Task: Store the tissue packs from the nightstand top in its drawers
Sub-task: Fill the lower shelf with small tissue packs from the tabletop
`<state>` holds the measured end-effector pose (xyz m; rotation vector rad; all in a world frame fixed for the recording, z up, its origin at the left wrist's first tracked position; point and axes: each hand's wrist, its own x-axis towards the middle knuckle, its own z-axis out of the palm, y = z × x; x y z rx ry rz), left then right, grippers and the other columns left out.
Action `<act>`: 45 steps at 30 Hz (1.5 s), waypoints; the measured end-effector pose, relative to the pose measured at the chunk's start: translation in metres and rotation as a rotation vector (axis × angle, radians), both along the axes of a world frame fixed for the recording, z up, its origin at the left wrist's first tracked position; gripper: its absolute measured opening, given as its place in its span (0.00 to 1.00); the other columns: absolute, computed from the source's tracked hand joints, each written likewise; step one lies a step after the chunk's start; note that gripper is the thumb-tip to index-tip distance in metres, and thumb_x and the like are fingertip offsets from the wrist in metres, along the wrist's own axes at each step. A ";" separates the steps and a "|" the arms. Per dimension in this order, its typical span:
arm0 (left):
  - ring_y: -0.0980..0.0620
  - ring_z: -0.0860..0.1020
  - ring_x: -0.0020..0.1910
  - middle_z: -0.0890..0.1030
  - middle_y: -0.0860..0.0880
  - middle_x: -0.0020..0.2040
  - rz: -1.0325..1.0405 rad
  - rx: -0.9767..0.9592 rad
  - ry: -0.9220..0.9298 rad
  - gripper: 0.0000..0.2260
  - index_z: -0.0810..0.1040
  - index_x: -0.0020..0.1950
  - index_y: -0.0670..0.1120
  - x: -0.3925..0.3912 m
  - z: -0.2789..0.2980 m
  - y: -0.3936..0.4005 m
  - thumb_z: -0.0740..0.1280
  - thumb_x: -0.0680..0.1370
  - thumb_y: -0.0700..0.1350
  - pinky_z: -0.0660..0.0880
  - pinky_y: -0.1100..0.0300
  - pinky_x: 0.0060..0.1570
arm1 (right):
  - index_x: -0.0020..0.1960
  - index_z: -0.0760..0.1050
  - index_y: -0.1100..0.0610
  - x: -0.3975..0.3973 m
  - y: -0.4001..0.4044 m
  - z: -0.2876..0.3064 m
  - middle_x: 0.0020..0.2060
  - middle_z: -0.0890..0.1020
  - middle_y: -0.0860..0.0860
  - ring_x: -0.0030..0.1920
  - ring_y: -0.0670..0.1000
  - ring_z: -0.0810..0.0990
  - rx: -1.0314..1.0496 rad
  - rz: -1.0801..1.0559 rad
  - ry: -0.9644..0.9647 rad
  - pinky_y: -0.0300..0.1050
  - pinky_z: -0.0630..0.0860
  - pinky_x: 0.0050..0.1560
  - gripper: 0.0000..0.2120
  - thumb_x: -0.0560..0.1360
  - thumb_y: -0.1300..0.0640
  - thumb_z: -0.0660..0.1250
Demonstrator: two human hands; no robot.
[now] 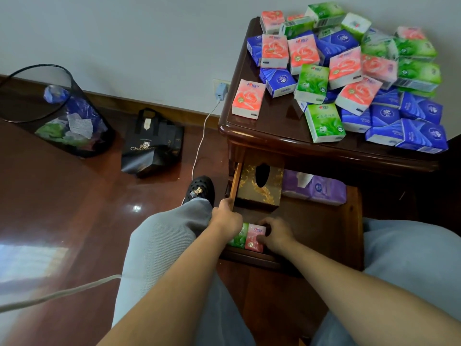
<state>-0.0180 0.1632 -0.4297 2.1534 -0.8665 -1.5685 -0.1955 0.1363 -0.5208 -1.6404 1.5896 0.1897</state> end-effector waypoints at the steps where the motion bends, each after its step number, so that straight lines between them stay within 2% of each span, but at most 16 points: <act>1: 0.42 0.77 0.64 0.70 0.42 0.75 -0.001 0.000 0.001 0.30 0.59 0.82 0.48 0.000 0.000 -0.001 0.59 0.80 0.36 0.78 0.44 0.63 | 0.69 0.79 0.52 -0.002 -0.001 0.002 0.65 0.80 0.52 0.65 0.53 0.78 0.014 0.018 0.000 0.42 0.73 0.62 0.23 0.75 0.56 0.78; 5: 0.41 0.74 0.67 0.70 0.43 0.73 0.019 -0.052 -0.041 0.31 0.61 0.81 0.48 -0.005 0.006 -0.001 0.61 0.78 0.37 0.75 0.43 0.67 | 0.75 0.72 0.51 -0.007 -0.007 0.021 0.68 0.80 0.52 0.67 0.52 0.79 0.051 0.030 -0.040 0.41 0.74 0.62 0.27 0.78 0.53 0.74; 8: 0.44 0.72 0.69 0.72 0.46 0.72 0.054 -0.203 -0.094 0.30 0.65 0.79 0.47 -0.011 0.016 0.002 0.64 0.77 0.35 0.74 0.44 0.68 | 0.69 0.77 0.50 -0.010 -0.010 0.051 0.65 0.81 0.51 0.65 0.52 0.79 -0.079 0.051 -0.065 0.46 0.77 0.64 0.17 0.81 0.51 0.71; 11: 0.49 0.75 0.65 0.73 0.48 0.69 0.109 -0.376 -0.119 0.24 0.69 0.71 0.50 -0.017 0.033 0.003 0.66 0.77 0.35 0.76 0.51 0.65 | 0.61 0.81 0.47 -0.015 -0.016 0.095 0.57 0.84 0.47 0.58 0.48 0.82 -0.196 0.083 -0.148 0.48 0.80 0.59 0.10 0.82 0.49 0.68; 12: 0.49 0.75 0.63 0.73 0.48 0.67 0.116 -0.432 -0.130 0.23 0.70 0.68 0.53 -0.018 0.041 0.002 0.66 0.77 0.35 0.75 0.54 0.62 | 0.59 0.82 0.47 -0.018 -0.019 0.112 0.55 0.84 0.45 0.56 0.47 0.82 -0.269 0.109 -0.171 0.48 0.81 0.57 0.09 0.82 0.48 0.67; 14: 0.49 0.74 0.62 0.70 0.50 0.65 0.102 -0.539 -0.188 0.23 0.68 0.66 0.56 -0.022 0.058 -0.003 0.66 0.77 0.34 0.74 0.54 0.61 | 0.56 0.81 0.46 -0.025 -0.026 0.147 0.50 0.81 0.42 0.51 0.44 0.81 -0.476 0.141 -0.220 0.47 0.81 0.52 0.07 0.81 0.48 0.68; 16: 0.48 0.73 0.61 0.69 0.49 0.64 0.080 -0.660 -0.290 0.24 0.69 0.67 0.53 -0.025 0.078 -0.012 0.67 0.76 0.34 0.74 0.53 0.62 | 0.56 0.79 0.45 -0.031 -0.034 0.178 0.50 0.77 0.41 0.52 0.43 0.79 -0.727 0.150 -0.234 0.44 0.79 0.51 0.06 0.79 0.49 0.69; 18: 0.46 0.71 0.63 0.68 0.48 0.65 0.053 -0.769 -0.402 0.24 0.69 0.68 0.49 -0.029 0.102 -0.024 0.66 0.75 0.34 0.71 0.55 0.62 | 0.60 0.77 0.46 -0.036 -0.045 0.203 0.55 0.75 0.44 0.57 0.47 0.76 -0.976 0.174 -0.128 0.45 0.77 0.55 0.12 0.77 0.48 0.70; 20: 0.44 0.69 0.66 0.67 0.46 0.67 -0.002 -0.799 -0.500 0.24 0.68 0.70 0.48 -0.033 0.126 -0.038 0.67 0.75 0.36 0.69 0.54 0.63 | 0.68 0.74 0.47 -0.036 -0.057 0.221 0.63 0.73 0.49 0.61 0.54 0.74 -1.084 0.183 0.087 0.51 0.77 0.58 0.22 0.76 0.45 0.70; 23: 0.41 0.66 0.69 0.65 0.45 0.71 -0.143 -0.742 -0.636 0.26 0.64 0.73 0.49 -0.037 0.154 -0.054 0.67 0.76 0.40 0.71 0.47 0.66 | 0.79 0.63 0.50 -0.037 -0.067 0.233 0.77 0.64 0.53 0.69 0.59 0.69 -0.970 0.193 0.343 0.56 0.74 0.65 0.36 0.76 0.39 0.69; 25: 0.39 0.64 0.72 0.63 0.45 0.74 -0.240 -0.690 -0.693 0.29 0.62 0.76 0.50 -0.036 0.165 -0.061 0.67 0.76 0.42 0.71 0.45 0.67 | 0.80 0.61 0.50 -0.040 -0.068 0.230 0.79 0.61 0.53 0.72 0.60 0.66 -0.910 0.191 0.362 0.56 0.74 0.67 0.36 0.77 0.38 0.68; 29: 0.39 0.59 0.77 0.59 0.45 0.79 -0.292 -0.614 -0.731 0.32 0.59 0.80 0.51 -0.030 0.171 -0.069 0.66 0.77 0.44 0.69 0.41 0.72 | 0.69 0.69 0.50 -0.041 -0.071 0.225 0.71 0.68 0.54 0.68 0.59 0.71 -0.939 0.081 0.228 0.53 0.77 0.62 0.26 0.77 0.39 0.68; 32: 0.39 0.60 0.76 0.60 0.44 0.79 -0.277 -0.626 -0.764 0.31 0.60 0.81 0.52 -0.026 0.166 -0.076 0.65 0.78 0.44 0.68 0.40 0.72 | 0.64 0.69 0.51 -0.039 -0.076 0.228 0.63 0.72 0.52 0.61 0.55 0.74 -0.954 0.058 0.209 0.50 0.78 0.57 0.22 0.78 0.38 0.68; 36: 0.38 0.60 0.77 0.59 0.42 0.80 -0.269 -0.657 -0.837 0.29 0.60 0.81 0.53 -0.026 0.157 -0.098 0.65 0.81 0.49 0.68 0.40 0.72 | 0.59 0.70 0.52 -0.043 -0.083 0.227 0.58 0.73 0.50 0.58 0.52 0.75 -0.965 0.021 0.110 0.46 0.77 0.56 0.17 0.77 0.46 0.72; 41: 0.38 0.61 0.78 0.62 0.40 0.79 -0.249 -0.591 -0.902 0.32 0.56 0.83 0.48 -0.030 0.153 -0.129 0.65 0.83 0.54 0.67 0.42 0.73 | 0.60 0.68 0.55 -0.062 -0.074 0.224 0.56 0.73 0.51 0.56 0.53 0.73 -0.965 0.070 -0.119 0.48 0.74 0.58 0.26 0.68 0.54 0.77; 45: 0.35 0.66 0.73 0.67 0.38 0.75 -0.244 -0.530 -0.922 0.37 0.54 0.82 0.46 -0.032 0.152 -0.137 0.71 0.78 0.43 0.72 0.42 0.68 | 0.66 0.66 0.51 -0.079 -0.055 0.224 0.57 0.69 0.47 0.57 0.49 0.73 -0.855 0.109 -0.296 0.49 0.77 0.60 0.34 0.65 0.56 0.78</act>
